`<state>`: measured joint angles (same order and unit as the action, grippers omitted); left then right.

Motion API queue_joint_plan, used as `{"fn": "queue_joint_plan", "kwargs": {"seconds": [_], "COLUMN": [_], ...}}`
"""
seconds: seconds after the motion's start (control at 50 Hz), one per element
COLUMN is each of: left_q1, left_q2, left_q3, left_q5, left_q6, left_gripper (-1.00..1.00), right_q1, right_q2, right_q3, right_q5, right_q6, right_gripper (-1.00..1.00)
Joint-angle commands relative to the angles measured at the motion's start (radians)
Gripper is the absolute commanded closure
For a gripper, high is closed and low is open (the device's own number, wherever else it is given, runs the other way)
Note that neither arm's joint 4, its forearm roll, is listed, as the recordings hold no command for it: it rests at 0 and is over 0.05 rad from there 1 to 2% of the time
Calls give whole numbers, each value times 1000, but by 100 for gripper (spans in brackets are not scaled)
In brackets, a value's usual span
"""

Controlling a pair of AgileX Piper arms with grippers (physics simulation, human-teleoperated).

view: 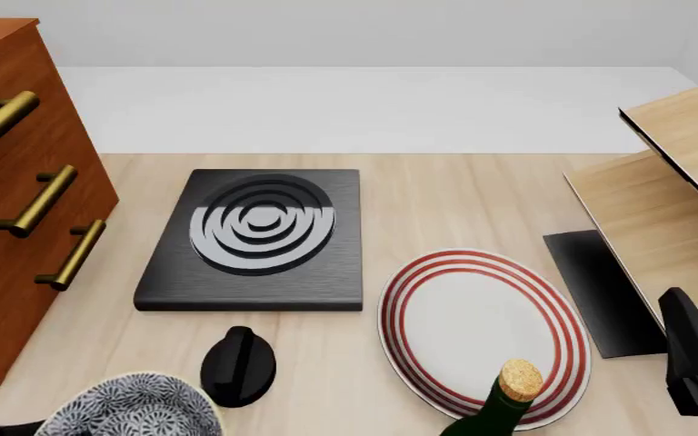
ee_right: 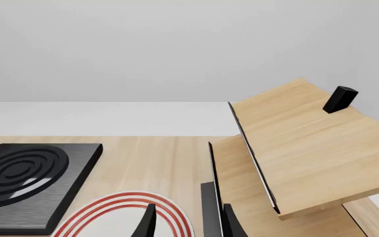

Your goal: Pick up the akita bowl and put it on the plate.

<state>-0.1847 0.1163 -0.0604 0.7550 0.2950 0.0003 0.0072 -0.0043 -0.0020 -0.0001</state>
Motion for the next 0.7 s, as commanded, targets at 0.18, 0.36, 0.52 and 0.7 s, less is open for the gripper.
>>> {"fn": "queue_joint_plan", "kwargs": {"seconds": [0.18,0.36,0.52,0.7], "left_q1": [81,125,133,136], "left_q2": [-92,-68,10,86], "left_q3": [-136,-226,-301,-394], "left_q5": [183,155,35,-58], "left_q6": [129,151,149,148], "left_gripper": [100,100,100,100], "right_q1": [0,0,0,0], "right_q2": [0,0,0,0], "right_q3": [0,0,0,0], "right_q5": [0,0,0,0], "right_q6": [0,0,0,0], "right_gripper": [-100,-100,-100,-100]}}
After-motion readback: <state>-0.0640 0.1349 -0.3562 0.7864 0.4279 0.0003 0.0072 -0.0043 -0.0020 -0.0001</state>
